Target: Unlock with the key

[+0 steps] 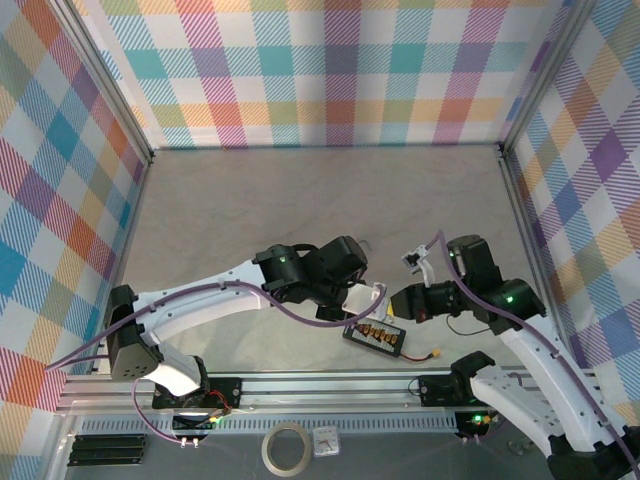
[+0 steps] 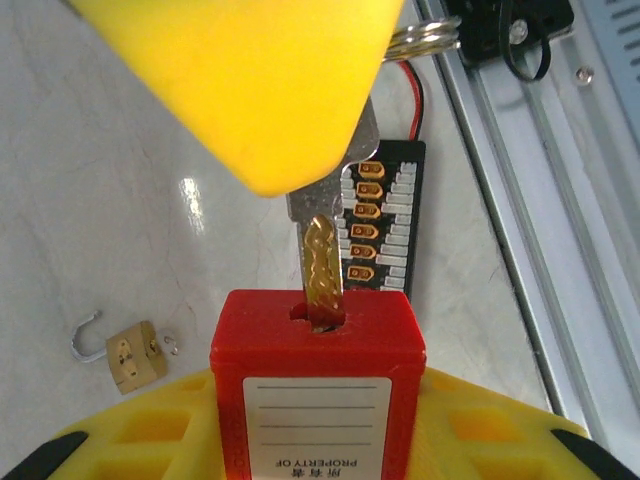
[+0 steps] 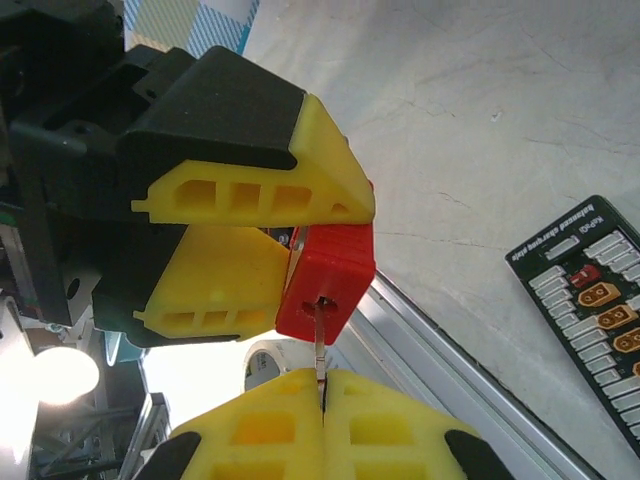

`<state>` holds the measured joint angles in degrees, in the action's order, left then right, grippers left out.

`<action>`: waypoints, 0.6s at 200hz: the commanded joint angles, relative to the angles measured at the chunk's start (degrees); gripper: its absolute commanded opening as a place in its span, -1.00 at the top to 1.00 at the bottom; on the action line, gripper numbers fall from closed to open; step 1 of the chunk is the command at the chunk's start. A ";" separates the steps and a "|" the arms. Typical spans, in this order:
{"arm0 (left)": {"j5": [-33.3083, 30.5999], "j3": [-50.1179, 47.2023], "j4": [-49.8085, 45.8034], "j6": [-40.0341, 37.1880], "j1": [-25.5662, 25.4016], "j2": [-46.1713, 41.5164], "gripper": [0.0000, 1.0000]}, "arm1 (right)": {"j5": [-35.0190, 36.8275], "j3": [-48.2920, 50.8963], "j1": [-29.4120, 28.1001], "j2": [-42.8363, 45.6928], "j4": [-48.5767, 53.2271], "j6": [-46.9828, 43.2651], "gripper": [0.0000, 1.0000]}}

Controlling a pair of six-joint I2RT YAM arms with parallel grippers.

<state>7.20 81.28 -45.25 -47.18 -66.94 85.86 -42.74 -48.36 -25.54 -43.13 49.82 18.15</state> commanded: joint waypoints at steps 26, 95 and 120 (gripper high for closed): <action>6.39 -7.34 23.77 5.53 -1.13 -8.54 1.00 | -4.22 -0.04 -0.21 -1.43 -11.61 10.77 1.00; 0.66 -11.81 28.37 3.70 -1.78 -11.90 1.00 | -3.82 -2.10 -0.22 -7.07 -8.22 13.29 1.00; -0.47 -13.38 32.11 3.02 -1.96 -12.70 1.00 | -4.67 -1.55 -0.21 -8.02 -10.16 14.20 1.00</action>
<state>1.89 67.26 -30.76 -42.92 -66.94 75.75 -47.05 -49.45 -25.47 -49.45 44.16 31.46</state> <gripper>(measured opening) 0.374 0.064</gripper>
